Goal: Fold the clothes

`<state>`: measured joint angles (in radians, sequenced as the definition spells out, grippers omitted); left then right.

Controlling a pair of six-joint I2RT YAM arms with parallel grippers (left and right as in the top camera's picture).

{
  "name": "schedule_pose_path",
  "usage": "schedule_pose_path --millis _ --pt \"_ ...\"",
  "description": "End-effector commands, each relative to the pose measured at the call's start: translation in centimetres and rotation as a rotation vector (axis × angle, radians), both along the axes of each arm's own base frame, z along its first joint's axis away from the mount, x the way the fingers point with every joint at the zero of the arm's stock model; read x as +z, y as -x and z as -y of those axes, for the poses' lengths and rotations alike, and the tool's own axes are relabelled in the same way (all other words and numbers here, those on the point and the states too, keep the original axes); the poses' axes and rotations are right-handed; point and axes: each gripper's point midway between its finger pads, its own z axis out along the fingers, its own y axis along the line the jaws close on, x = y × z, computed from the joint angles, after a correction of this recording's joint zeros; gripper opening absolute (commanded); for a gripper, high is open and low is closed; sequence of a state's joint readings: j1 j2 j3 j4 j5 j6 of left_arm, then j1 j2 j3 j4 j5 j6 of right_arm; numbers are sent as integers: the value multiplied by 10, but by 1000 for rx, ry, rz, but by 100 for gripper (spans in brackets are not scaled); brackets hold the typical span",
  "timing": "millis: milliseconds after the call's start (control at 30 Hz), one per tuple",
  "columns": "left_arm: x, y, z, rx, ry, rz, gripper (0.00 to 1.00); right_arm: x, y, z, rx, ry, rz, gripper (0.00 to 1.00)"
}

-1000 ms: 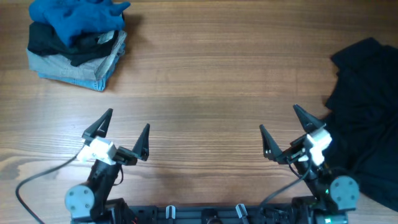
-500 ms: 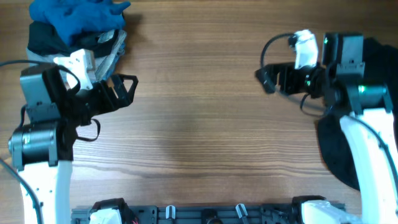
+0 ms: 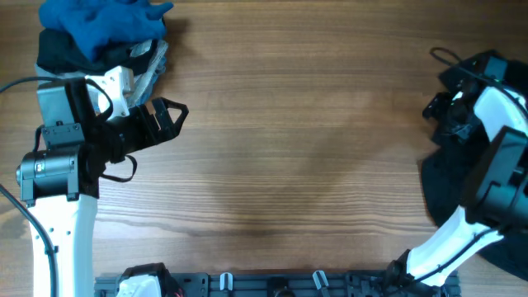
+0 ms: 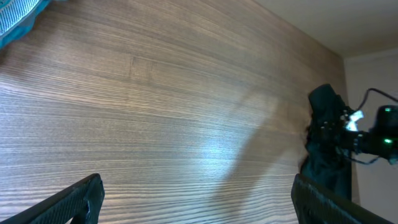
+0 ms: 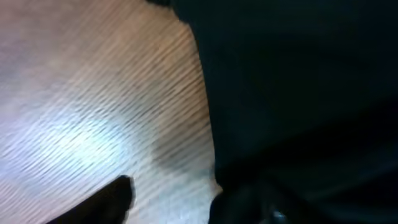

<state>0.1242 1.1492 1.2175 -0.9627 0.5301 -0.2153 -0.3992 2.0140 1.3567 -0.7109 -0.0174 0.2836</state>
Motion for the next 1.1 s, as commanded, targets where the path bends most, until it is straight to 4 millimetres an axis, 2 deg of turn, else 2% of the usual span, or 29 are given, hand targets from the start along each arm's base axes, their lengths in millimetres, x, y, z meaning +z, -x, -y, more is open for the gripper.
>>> schedule_pose_path --millis 0,33,67,100,167,233,267,300,333,367,433,467,500,533,567,600,633,700,733,767,833,900,933,967,1000,1033,1067 --pt "5 1 4 -18 14 0 95 -21 4 0 -6 3 -54 43" --pt "4 2 4 -17 15 -9 94 -25 5 -8 -2 -32 -56 27" --pt "3 4 4 -17 16 -17 91 -25 0 -25 29 -96 -36 6" --pt "2 4 4 -15 14 -21 87 -23 -9 -49 98 -181 2 4" --pt "0 4 0 -41 -40 -2 75 -11 -30 -114 305 -344 100 4" --pt "-1 3 -3 -47 -71 9 74 -2 -40 -182 470 -434 143 4" --pt "-4 3 -9 -22 -105 3 75 2 -40 -227 574 -468 156 4" --pt "-6 2 -15 -1 -131 -2 82 5 -38 -266 668 -489 165 4" --pt "-7 2 -19 14 -152 -6 84 9 -26 -328 819 -512 174 4" --pt "-9 2 -22 26 -168 -14 85 10 -9 -376 939 -521 172 4" --pt "-15 5 -35 69 -236 -38 90 15 47 -471 1196 -556 168 6" --pt "-16 6 -40 76 -268 -43 91 20 88 -515 1377 -602 178 14" --pt "-17 7 -48 100 -304 -47 94 23 137 -551 1592 -615 181 39" --pt "-17 7 -51 111 -319 -47 94 22 165 -564 1714 -574 171 51" --pt "-17 7 -51 100 -333 -41 96 18 173 -565 1761 -470 157 59" --pt "-17 7 -51 81 -349 -33 96 18 169 -558 1748 -305 157 63" --pt "-16 6 -51 78 -352 -28 96 28 164 -554 1733 -257 174 64" --pt "-13 1 -45 56 -320 -4 89 70 145 -533 1686 -243 237 65" --pt "-13 -1 -37 28 -289 4 82 93 134 -517 1651 -228 270 66" --pt "-14 -3 -27 -7 -260 7 70 121 121 -496 1616 -212 318 66" --pt "-27 -10 -4 -88 -243 -21 40 170 85 -440 1423 -118 415 67" --pt "-57 -22 38 -228 -244 -72 12 215 44 -355 992 -31 489 71" --pt "-74 -28 64 -305 -248 -95 4 230 34 -314 790 -37 508 70" --pt "-96 -34 90 -378 -254 -118 4 236 29 -279 637 -49 506 62" --pt "-110 -37 105 -417 -258 -132 4 237 28 -263 572 -51 498 58" --pt "-125 -41 119 -452 -262 -142 4 234 30 -241 489 -50 470 53" --pt "-154 -47 145 -513 -269 -156 4 224 35 -211 381 -50 406 45"
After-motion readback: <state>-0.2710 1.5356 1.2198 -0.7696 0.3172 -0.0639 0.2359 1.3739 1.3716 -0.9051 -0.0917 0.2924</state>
